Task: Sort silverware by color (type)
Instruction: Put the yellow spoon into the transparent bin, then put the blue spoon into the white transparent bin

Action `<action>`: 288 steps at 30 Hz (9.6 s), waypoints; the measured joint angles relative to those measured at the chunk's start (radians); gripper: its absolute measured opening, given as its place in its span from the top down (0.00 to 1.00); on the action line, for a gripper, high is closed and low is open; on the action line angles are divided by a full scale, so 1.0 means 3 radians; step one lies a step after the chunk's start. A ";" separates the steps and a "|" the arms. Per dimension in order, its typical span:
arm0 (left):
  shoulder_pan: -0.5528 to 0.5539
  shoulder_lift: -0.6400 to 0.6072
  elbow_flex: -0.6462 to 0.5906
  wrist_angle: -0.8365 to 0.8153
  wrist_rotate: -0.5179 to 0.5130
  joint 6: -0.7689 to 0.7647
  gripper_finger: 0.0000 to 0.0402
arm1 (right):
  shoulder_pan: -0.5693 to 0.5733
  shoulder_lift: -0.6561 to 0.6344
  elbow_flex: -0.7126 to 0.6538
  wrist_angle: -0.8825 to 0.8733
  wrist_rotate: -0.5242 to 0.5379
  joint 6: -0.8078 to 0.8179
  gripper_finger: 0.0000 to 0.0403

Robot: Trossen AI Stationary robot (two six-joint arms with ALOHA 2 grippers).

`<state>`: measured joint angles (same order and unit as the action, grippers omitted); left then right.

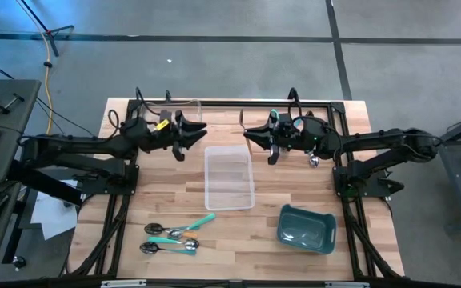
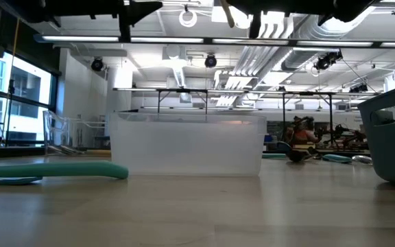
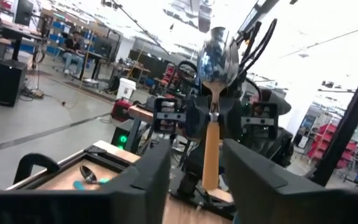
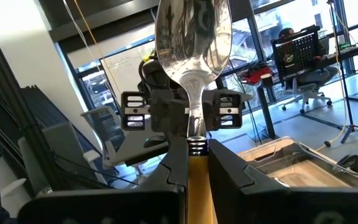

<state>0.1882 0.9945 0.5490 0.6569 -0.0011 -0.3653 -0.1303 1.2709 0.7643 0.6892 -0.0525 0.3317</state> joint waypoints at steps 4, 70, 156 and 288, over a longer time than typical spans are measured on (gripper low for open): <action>-0.0054 0.0328 0.0307 -0.0001 -0.0025 0.0050 0.54 | 0.0000 0.0031 0.0003 0.0107 0.0000 0.0000 0.95; 0.0211 0.0157 0.0902 -0.1519 0.0243 0.0862 0.99 | -0.0370 -0.0483 0.0001 -0.0881 -0.0116 0.0027 0.44; 0.1824 0.0896 0.2121 -0.5053 -0.0455 0.2096 0.99 | -0.0323 -0.0615 0.0001 -0.1261 -0.1284 -0.0526 1.00; 0.2327 0.0915 0.2687 -0.4619 0.1310 0.2289 0.59 | -0.0320 -0.0614 0.0001 -0.1583 -0.0997 -0.0448 1.00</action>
<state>0.8863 1.2692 1.3551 -0.7288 0.3917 0.3213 -0.2264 1.0866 0.7647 0.2142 -0.3515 0.1974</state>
